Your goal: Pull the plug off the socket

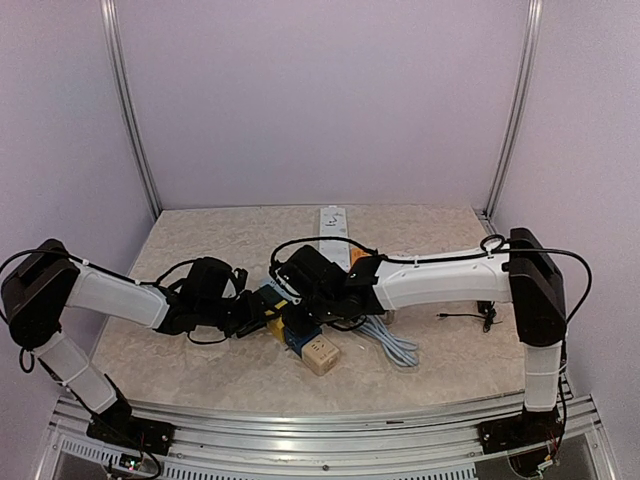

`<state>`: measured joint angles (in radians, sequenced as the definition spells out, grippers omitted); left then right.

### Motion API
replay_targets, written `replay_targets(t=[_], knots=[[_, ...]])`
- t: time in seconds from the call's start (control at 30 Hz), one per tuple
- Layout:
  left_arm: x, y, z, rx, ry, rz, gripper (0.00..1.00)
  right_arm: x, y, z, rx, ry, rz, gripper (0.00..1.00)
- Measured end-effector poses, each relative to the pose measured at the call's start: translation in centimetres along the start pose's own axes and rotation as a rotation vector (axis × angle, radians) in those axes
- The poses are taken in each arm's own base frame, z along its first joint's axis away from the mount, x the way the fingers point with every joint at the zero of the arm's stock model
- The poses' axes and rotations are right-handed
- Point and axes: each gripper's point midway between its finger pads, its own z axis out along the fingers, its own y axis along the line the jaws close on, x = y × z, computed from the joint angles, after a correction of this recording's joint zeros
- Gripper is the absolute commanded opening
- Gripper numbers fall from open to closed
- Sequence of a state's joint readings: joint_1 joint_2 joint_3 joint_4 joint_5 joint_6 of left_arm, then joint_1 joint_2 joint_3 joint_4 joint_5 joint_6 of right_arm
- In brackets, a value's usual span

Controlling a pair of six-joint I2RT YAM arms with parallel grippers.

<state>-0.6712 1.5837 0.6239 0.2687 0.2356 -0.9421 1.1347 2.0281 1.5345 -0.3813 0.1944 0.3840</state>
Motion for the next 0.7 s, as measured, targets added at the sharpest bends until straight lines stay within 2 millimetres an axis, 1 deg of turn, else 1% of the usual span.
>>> replay_targets(t=[0.43,0.7], knots=[[0.0,-0.13,0.09,0.003,0.0,0.002,0.49,0.0,0.48,0.04,0.135,0.026,-0.077,0.0],[-0.01,-0.17,0.1,0.004,-0.001,0.003,0.49,0.0,0.56,-0.02,0.157,0.026,-0.092,0.0]])
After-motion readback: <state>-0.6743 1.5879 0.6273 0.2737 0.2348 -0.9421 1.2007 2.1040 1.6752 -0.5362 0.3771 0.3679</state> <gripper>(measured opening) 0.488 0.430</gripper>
